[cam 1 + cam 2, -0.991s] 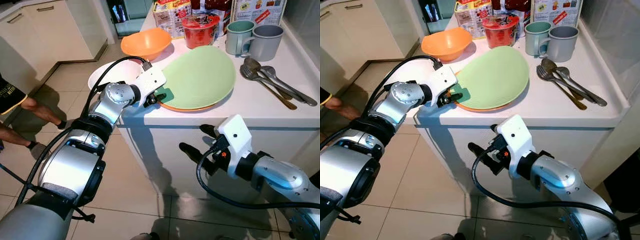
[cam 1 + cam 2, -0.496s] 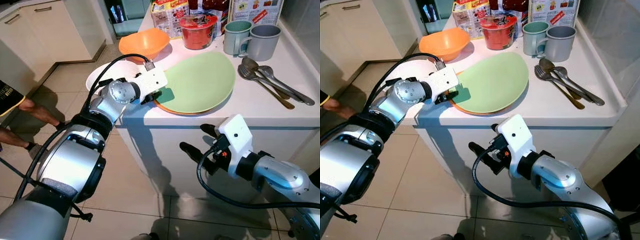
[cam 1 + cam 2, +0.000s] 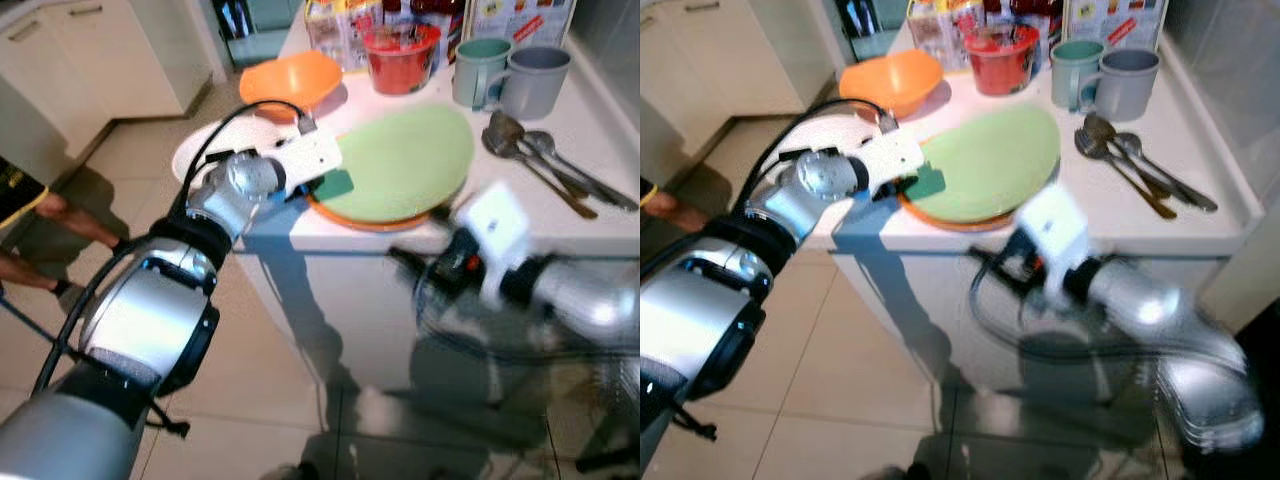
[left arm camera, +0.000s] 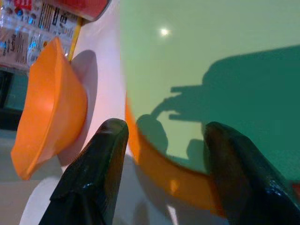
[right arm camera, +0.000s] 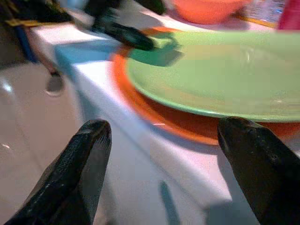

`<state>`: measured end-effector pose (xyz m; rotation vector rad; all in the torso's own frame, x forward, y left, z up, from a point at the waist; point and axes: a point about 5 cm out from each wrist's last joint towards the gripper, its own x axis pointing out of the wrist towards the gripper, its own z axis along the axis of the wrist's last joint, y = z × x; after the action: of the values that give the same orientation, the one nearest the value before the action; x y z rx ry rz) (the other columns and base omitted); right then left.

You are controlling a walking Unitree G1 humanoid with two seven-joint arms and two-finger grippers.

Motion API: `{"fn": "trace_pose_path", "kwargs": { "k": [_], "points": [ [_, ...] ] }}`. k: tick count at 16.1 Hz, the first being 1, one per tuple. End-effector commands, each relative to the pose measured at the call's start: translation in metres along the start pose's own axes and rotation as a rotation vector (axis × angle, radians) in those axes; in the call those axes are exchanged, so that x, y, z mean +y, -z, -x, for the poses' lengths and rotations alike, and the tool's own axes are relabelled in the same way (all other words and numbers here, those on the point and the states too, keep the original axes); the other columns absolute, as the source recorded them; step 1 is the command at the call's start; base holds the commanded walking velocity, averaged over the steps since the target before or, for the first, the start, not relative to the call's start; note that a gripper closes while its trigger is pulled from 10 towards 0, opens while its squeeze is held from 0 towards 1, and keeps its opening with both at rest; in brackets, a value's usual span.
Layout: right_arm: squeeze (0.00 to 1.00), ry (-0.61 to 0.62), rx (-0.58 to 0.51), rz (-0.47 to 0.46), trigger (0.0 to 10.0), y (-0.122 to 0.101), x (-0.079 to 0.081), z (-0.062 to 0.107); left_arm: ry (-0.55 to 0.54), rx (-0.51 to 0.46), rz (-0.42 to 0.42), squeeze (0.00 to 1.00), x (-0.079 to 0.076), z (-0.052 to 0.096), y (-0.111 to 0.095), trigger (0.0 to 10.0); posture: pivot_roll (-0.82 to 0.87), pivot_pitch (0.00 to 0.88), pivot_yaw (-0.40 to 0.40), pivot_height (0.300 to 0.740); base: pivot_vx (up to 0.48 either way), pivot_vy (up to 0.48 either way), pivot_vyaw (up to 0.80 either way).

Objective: Setting the table

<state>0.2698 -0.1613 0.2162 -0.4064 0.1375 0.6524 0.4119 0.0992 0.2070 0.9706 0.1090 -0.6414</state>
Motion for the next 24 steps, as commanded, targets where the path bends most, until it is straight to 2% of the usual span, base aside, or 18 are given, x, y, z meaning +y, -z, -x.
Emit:
{"fn": "trace_pose_path", "kwargs": {
  "k": [1, 4, 8, 12, 18, 21, 22, 23, 24],
  "points": [
    [0.0, -0.022, -0.05, 0.039, 10.0, -0.009, -0.002, -0.004, 0.088, 0.127, 0.035, 0.0, -0.023, 0.0, 0.031, 10.0, -0.07, 0.122, 0.176, 0.74, 0.0, 0.0, 0.0],
    [0.0, -0.032, -0.031, 0.064, 10.0, -0.003, -0.008, -0.018, 0.093, 0.121, 0.041, 0.0, -0.025, -0.001, 0.03, 10.0, -0.05, 0.128, 0.17, 0.74, 0.0, 0.0, 0.0],
    [0.0, -0.054, -0.067, 0.035, 10.0, -0.004, -0.001, -0.027, 0.115, 0.115, 0.051, 0.0, -0.031, -0.002, 0.031, 10.0, -0.05, 0.127, 0.169, 0.74, 0.0, 0.0, 0.0],
    [0.0, -0.055, -0.062, 0.054, 10.0, -0.002, -0.002, -0.032, 0.124, 0.114, 0.049, 0.0, -0.034, -0.003, 0.03, 10.0, -0.05, 0.125, 0.166, 0.74, 0.0, 0.0, 0.0],
    [0.0, 0.043, -0.02, 0.043, 10.0, 0.004, -0.013, -0.038, 0.125, 0.108, 0.052, 0.0, -0.033, -0.003, 0.029, 10.0, -0.05, 0.124, 0.165, 0.74, 0.0, 0.0, 0.0],
    [0.0, 0.092, 0.023, 0.094, 10.0, 0.011, -0.02, -0.039, 0.129, 0.105, 0.052, 0.0, -0.035, -0.003, 0.029, 10.0, -0.05, 0.116, 0.164, 0.74, 0.0, 0.0, 0.0],
    [0.0, 0.11, 0.044, 0.128, 8.9, 0.013, -0.025, -0.039, 0.13, 0.104, 0.052, 0.0, -0.036, -0.004, 0.029, 10.0, -0.06, 0.113, 0.164, 0.74, 0.0, 0.0, 0.0],
    [0.0, 0.139, 0.074, 0.171, 10.0, 0.016, -0.033, -0.039, 0.132, 0.102, 0.053, 0.0, -0.036, -0.004, 0.028, 10.0, -0.06, 0.111, 0.163, 0.74, 0.0, 0.0, 0.0],
    [0.0, 0.14, 0.083, 0.177, 0.0, 0.019, -0.036, -0.04, 0.132, 0.101, 0.053, 0.0, -0.037, -0.004, 0.028, 10.0, -0.06, 0.109, 0.161, 0.74, 0.0, 0.0, 0.0]
  ]
}}
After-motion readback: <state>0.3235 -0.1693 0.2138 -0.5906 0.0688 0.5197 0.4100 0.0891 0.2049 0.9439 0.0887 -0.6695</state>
